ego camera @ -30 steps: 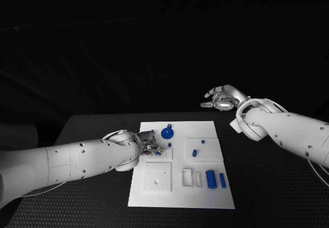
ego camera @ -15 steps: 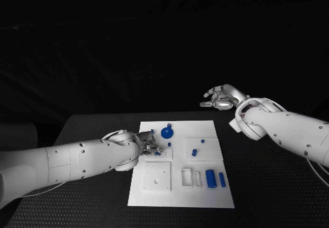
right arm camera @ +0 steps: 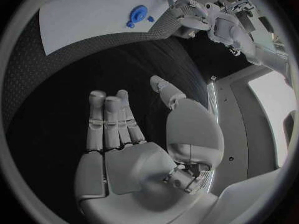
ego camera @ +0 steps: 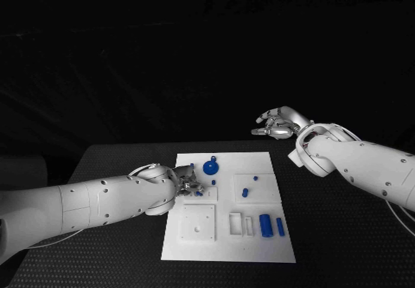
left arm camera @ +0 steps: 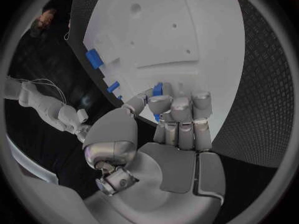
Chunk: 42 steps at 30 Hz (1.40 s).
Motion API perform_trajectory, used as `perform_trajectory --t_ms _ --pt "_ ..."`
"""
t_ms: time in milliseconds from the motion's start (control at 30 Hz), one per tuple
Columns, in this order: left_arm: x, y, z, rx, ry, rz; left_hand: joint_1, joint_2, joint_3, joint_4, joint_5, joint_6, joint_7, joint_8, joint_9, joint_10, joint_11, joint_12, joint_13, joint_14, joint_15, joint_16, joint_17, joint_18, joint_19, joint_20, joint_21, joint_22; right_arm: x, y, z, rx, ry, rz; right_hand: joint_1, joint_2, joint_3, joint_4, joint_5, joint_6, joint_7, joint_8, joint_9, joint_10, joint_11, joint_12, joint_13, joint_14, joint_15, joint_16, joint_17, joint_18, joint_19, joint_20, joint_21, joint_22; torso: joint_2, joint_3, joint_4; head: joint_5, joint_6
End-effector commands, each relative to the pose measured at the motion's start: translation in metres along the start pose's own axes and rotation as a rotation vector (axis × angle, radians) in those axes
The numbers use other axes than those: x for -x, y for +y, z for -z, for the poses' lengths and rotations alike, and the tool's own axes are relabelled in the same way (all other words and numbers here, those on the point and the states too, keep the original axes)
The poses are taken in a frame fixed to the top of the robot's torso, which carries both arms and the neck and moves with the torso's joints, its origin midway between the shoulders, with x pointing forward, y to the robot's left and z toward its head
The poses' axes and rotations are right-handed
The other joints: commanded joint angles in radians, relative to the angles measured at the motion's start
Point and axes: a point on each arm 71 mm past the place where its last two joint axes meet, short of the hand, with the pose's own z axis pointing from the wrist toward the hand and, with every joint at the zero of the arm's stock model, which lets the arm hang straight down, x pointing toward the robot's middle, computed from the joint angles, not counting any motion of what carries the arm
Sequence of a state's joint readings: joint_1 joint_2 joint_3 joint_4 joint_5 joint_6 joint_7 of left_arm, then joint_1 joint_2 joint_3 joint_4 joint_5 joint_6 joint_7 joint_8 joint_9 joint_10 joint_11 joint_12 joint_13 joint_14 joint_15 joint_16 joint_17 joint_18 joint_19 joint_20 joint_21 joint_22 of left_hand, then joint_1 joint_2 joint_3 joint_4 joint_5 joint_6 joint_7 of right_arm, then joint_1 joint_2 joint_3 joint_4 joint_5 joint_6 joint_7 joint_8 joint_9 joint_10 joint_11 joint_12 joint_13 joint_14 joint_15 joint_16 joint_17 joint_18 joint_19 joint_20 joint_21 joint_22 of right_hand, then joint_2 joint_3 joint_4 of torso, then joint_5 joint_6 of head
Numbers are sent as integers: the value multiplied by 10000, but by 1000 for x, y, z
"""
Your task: Assemble the parts on the task board
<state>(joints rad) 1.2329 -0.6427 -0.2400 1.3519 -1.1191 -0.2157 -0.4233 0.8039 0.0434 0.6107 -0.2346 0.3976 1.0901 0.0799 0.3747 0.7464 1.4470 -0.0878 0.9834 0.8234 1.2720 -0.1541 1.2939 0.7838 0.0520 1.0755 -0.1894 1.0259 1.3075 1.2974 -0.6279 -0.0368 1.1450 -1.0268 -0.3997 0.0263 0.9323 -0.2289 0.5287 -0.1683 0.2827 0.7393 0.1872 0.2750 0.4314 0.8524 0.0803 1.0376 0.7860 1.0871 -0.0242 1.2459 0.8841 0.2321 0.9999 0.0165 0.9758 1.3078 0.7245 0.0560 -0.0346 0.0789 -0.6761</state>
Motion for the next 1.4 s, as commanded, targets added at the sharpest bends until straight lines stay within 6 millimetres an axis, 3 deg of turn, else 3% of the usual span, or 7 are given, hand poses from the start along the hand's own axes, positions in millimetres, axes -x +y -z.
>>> perform_trajectory --t_ms 33,600,933,1133,1200,1233,1400 --pt "-4 -2 -1 -59 141 -83 -42 32 225 -167 -66 1238 -950 59 -9 -347 -385 50 -19 394 -576 36 -22 191 -79 -838 68 187 -1 1 0 77 105 29 -33 97 -80 0 58 -29 89 39 15 -71 32 48 -14 -79 -20 42 -16 297 -49 36 -41 147 3 0 -12 -22 -7" --pt "-9 -4 -1 -63 396 -299 -44 17 253 -73 -205 1236 -950 79 -16 -351 -386 75 -70 387 -587 67 -86 199 -88 -837 84 179 -2 2 0 101 171 14 -59 115 -106 9 87 -36 93 36 12 -84 35 72 -48 -86 -17 45 -22 297 -52 41 -49 150 -8 8 -2 -66 -56" --pt "-9 -4 -2 -43 407 -307 -56 -132 233 -64 -253 1229 -947 91 -24 -353 -381 98 -106 375 -590 93 -128 201 -101 -834 99 180 -1 1 0 90 182 12 -73 120 -120 15 97 -40 94 35 11 -90 37 84 -64 -89 -15 47 -25 297 -53 43 -53 151 -5 1 8 -76 -25" --pt "-9 -3 -2 -4 440 -325 -15 -301 216 52 -891 1216 -950 112 -44 -359 -378 138 -183 356 -599 145 -214 218 -110 -836 113 167 -2 2 0 104 222 0 -88 125 -129 23 103 -43 96 34 10 -95 38 92 -76 -92 -14 48 -27 297 -55 44 -56 151 -5 0 8 -67 -38" --pt "-9 -3 -2 8 438 -325 5 -437 196 152 -1457 1213 -951 126 -56 -365 -382 162 -226 346 -604 174 -264 229 -112 -838 117 159 -2 2 0 106 224 -2 -89 123 -131 23 104 -44 96 33 10 -97 39 94 -79 -93 -13 48 -27 297 -56 45 -57 151 -7 -2 4 -58 -35" --pt "-9 -3 -2 11 443 -327 11 -467 197 198 -1572 1212 -951 130 -61 -366 -382 172 -240 342 -607 184 -281 231 -116 -837 115 156 -2 2 0 105 227 -2 -90 122 -133 23 106 -45 96 33 10 -98 39 95 -81 -94 -13 48 -28 297 -56 45 -58 151 -7 -1 4 -58 -36" --pt "-9 -3 -2 13 459 -326 -36 -717 149 379 -1773 1209 -951 144 -79 -377 -384 203 -290 329 -613 220 -339 236 -123 -833 115 150 -2 2 0 94 243 1 -93 121 -136 23 109 -47 97 32 9 -101 40 98 -86 -96 -13 48 -29 297 -57 45 -59 152 0 -7 9 -73 -32"
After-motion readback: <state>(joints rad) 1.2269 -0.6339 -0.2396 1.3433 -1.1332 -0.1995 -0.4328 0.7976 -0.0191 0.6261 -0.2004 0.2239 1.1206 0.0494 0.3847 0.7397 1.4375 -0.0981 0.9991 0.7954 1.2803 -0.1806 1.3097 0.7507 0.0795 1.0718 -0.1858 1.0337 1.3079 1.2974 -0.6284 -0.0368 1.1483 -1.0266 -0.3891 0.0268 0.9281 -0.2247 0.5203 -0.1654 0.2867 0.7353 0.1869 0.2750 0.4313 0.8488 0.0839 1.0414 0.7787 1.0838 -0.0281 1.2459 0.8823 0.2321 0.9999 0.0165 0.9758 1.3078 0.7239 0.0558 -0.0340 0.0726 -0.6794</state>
